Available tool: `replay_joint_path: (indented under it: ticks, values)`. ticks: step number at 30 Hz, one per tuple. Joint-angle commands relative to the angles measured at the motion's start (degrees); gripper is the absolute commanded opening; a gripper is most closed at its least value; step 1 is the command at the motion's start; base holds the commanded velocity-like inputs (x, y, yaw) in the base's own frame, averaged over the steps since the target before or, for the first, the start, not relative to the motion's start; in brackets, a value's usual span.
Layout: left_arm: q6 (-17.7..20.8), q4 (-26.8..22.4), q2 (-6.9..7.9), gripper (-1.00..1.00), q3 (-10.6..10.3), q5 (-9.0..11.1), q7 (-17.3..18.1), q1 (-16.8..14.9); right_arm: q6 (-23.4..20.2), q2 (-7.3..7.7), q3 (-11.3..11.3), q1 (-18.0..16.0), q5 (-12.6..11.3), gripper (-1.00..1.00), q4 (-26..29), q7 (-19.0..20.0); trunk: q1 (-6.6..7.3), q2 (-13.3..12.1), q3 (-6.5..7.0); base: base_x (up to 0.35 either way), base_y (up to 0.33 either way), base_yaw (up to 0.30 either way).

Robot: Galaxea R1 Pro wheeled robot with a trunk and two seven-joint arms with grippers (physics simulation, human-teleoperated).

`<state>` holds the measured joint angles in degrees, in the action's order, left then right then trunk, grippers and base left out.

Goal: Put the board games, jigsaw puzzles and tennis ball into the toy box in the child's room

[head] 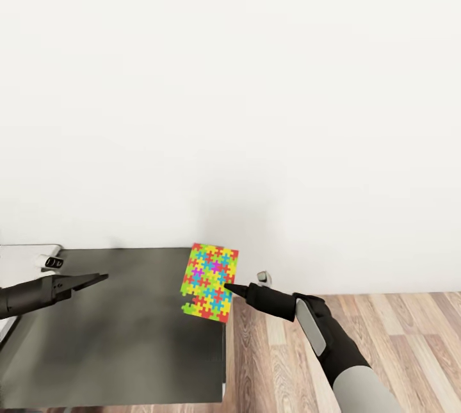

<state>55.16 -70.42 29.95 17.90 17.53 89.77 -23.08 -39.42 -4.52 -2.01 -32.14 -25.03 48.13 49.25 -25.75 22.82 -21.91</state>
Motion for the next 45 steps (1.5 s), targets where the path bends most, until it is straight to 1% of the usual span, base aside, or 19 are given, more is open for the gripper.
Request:
replay_joint_path:
  ticks: [1,10,17,26,39,45]
  values:
    - [0.58,-0.02,0.04,1.0,-0.02,-0.04,0.23,-0.04,-0.32,0.08,-0.01,-0.03,-0.24,-1.0,0.02,0.03,-0.03,0.09,0.01,0.0,0.0,0.065]
    - [0.41,-0.06,-0.05,1.0,-0.05,0.04,0.23,-0.04,-0.31,0.37,-0.01,-0.03,-0.28,-1.0,0.04,0.3,-0.03,0.09,0.86,-0.007,-0.009,0.065]
    - [0.31,-0.27,-0.11,1.0,-0.03,0.02,0.23,-0.04,-0.3,0.39,-0.01,-0.03,-0.28,-1.0,0.04,0.25,-0.03,0.09,1.52,-0.132,-0.188,0.066]
    - [0.32,-1.97,-0.23,1.0,-0.14,0.04,0.23,-0.04,-0.3,0.39,-0.01,-0.03,-0.21,-1.0,0.04,0.1,-0.03,0.09,2.37,-0.175,-0.153,0.088]
    - [0.38,-2.28,-0.17,1.0,-0.08,0.05,0.23,0.07,-0.3,0.33,-0.03,-0.11,-0.19,-1.0,0.04,-0.13,-0.03,0.09,3.32,-0.011,-0.009,0.195]
    - [0.44,-4.12,0.54,1.0,0.72,0.01,0.23,0.56,-0.3,0.35,-0.03,-0.08,-0.19,-1.0,0.09,-0.01,-0.03,0.09,3.62,0.0,0.0,0.244]
